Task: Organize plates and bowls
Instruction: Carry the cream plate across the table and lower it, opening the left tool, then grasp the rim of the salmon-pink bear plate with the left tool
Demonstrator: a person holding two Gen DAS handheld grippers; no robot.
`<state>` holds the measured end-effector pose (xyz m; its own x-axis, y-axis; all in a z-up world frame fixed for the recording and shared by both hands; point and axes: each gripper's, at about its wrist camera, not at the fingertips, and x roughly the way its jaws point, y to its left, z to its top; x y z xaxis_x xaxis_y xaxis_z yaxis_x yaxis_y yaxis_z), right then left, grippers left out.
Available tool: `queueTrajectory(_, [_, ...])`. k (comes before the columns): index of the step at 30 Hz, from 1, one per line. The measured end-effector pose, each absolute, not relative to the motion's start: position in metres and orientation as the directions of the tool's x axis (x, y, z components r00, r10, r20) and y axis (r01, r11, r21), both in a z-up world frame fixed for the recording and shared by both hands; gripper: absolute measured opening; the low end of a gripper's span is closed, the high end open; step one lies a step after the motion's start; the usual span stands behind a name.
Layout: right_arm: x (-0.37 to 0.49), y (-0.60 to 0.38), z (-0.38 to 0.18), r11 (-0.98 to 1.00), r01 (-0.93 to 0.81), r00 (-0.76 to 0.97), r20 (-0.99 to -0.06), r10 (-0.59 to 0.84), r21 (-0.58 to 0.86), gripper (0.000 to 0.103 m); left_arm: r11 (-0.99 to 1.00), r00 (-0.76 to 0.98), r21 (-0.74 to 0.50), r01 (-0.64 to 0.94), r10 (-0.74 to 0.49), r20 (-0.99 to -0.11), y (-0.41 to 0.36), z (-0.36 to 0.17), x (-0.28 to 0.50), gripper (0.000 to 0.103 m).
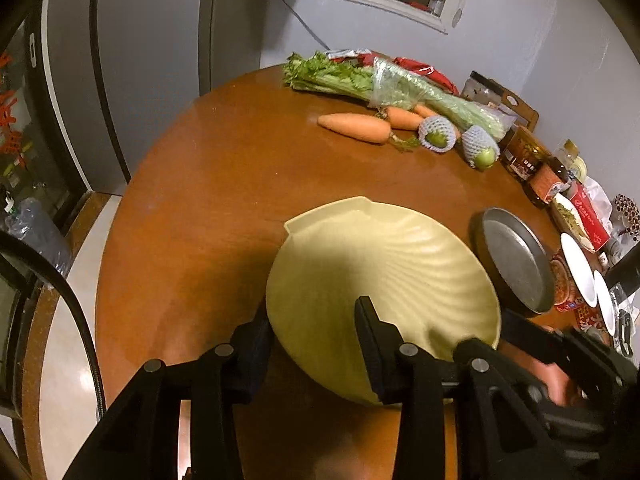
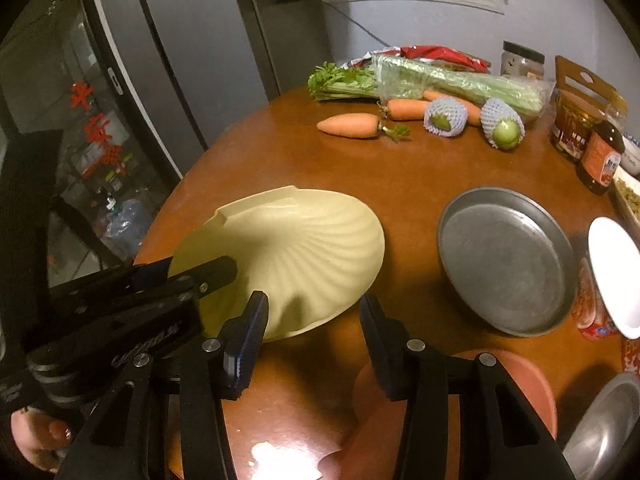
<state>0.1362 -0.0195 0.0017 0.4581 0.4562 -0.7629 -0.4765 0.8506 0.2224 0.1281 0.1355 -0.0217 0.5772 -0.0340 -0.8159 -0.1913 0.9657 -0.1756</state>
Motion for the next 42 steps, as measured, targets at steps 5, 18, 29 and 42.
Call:
queueTrajectory(5, [0.129,-0.014,-0.002,0.846,-0.482,0.448,-0.765,0.463,0.229,0.05,0.967,0.564,-0.157,-0.199,-0.018,-0.826,0.14,-0.029,0.137,0.04])
queueTrajectory(18, [0.121,-0.004,-0.008,0.836,-0.511,0.428,-0.784,0.45,0.201,0.05,0.969,0.568,-0.15,-0.198,-0.011,-0.823,0.144,-0.032,0.137,0.04])
queueTrajectory(29, [0.112,-0.029,0.013,0.849,-0.483,0.476,-0.749,0.461,0.216,0.05,0.972,0.622,-0.134,-0.192,0.015,-0.783,0.136,-0.002,0.115,0.052])
queueTrajectory(42, [0.085,-0.082,0.032,0.885,-0.403,0.571,-0.692,0.441,0.232,0.055,0.987,0.676,-0.113,-0.114,-0.006,-0.737,0.092,0.023,0.081,0.059])
